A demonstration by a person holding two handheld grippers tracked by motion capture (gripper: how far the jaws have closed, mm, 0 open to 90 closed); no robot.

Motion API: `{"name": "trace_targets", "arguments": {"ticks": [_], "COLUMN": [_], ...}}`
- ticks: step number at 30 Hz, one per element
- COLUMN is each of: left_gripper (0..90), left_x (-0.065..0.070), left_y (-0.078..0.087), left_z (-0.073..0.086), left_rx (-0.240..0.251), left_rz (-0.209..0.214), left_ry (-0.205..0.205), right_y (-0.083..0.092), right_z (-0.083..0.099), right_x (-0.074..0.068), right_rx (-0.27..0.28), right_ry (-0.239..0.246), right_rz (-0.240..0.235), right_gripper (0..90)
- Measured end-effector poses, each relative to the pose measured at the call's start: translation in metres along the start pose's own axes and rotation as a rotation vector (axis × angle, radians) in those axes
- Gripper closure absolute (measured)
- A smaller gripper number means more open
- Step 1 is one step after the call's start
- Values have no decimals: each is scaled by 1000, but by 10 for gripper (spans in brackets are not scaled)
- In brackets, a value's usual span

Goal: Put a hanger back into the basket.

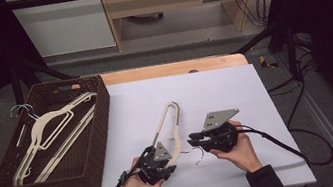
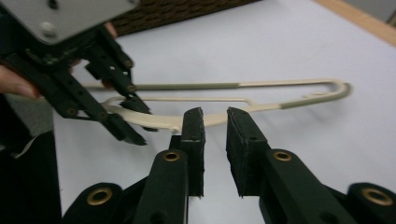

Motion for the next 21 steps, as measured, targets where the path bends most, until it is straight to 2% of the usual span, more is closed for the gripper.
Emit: {"name": "trace_targets", "arguments": {"ticks": [3, 4, 6, 10, 15, 21], "left_gripper": [762, 764, 767, 774, 788, 814], "left_x": [-3, -4, -6, -11, -19, -30], "left_y": [7, 9, 13, 23, 37, 50], "left_z": [-3, -4, -4, -6, -10, -13], "left_rx": [16, 23, 24, 35, 62, 93], "left_rz": [-15, -17, -26, -43, -70, -103], "left_ry": [7, 17, 14, 13, 22, 44], "right_y": [12, 16, 23, 32, 38, 43], "right_z": [-1, -1, 2, 7, 13, 16], "right_x": [13, 18, 26, 40, 50, 54], "right_rx": [47, 55, 69, 100, 106, 114], "right_ry": [-32, -42, -64, -103, -135, -156], "right_rz": [47, 67, 100, 157, 201, 216], "right_gripper": [721, 697, 684, 594, 487, 439]}}
Point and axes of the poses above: each handheld gripper's, and its own axes: y roughly backward along the jaws, z roughly out of its underside, x roughly to its right, the point moved 9 cm from there along -y, roughly forward along the jaws, and after that the axes turned 12 degrees about x, right-handed, at the moved point
